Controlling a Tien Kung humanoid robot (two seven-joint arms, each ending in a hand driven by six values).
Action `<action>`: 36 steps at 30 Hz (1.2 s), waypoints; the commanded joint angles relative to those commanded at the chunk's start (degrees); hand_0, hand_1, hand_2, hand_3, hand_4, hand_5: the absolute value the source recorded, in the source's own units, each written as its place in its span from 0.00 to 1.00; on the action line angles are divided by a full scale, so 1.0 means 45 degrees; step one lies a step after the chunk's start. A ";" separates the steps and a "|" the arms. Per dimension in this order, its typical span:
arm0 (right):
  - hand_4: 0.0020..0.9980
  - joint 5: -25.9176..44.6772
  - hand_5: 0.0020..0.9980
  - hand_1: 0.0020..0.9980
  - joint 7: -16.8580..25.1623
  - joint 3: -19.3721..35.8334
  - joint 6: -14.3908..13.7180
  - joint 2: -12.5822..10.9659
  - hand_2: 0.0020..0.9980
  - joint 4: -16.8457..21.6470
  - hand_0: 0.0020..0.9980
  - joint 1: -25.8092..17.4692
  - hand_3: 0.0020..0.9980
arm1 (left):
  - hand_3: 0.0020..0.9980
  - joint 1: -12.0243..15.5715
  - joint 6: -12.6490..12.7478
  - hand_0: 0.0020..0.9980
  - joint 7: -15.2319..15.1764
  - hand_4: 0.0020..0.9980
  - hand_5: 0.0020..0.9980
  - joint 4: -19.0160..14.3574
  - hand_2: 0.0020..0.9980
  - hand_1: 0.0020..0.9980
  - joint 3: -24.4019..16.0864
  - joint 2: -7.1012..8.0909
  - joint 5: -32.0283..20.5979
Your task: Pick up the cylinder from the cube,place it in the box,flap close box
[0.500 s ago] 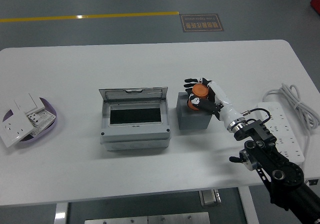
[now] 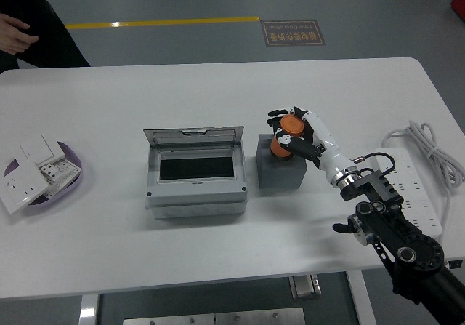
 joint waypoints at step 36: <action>0.18 -0.7057 0.00 0.31 -0.3078 -0.3256 -0.0133 -0.0314 0.45 0.5329 0.18 0.0001 0.44 | 0.71 0.0050 0.0046 0.64 0.0005 0.77 0.32 0.0000 0.68 0.67 -0.0098 -0.0027 -0.0024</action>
